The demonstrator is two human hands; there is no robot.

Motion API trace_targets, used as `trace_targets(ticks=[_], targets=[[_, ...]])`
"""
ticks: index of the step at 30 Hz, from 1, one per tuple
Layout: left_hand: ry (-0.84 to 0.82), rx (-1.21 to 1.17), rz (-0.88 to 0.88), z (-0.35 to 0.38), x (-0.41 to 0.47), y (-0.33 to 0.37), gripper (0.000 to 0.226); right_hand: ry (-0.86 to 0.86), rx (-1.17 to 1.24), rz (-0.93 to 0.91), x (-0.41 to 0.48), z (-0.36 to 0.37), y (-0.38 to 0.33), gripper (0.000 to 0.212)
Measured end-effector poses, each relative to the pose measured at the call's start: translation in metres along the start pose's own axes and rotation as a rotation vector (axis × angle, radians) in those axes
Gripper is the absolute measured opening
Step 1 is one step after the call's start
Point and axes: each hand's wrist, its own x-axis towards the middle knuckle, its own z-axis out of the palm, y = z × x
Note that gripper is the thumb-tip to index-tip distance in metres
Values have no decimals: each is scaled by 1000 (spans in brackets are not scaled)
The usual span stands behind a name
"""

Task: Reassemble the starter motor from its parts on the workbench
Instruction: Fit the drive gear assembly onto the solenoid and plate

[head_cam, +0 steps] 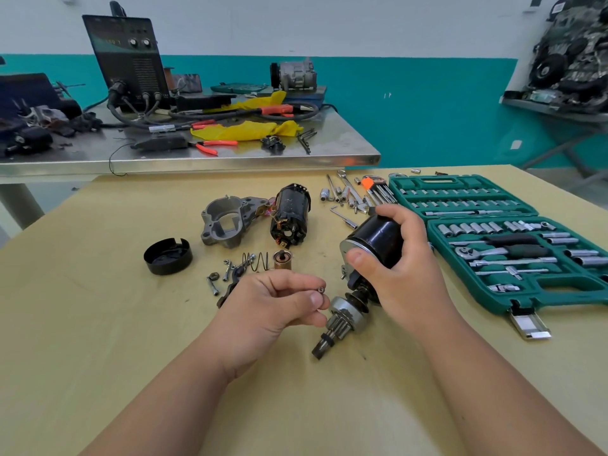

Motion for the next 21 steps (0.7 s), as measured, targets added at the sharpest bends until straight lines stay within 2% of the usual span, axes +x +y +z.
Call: trace_targets(ticks=[9, 14, 17, 21], targets=[[-12, -53, 42, 2, -2, 1, 18, -28, 30, 17, -2, -2, -4, 54], [-24, -66, 61, 2, -1, 1, 24, -89, 107, 14, -4, -6, -6, 45], [9, -78, 66, 3, -1, 1, 24, -58, 190, 46, -5, -6, -5, 29], [118, -101, 146, 12, -1, -1, 22, -5, 206, 131, -7, 6, -7, 26]])
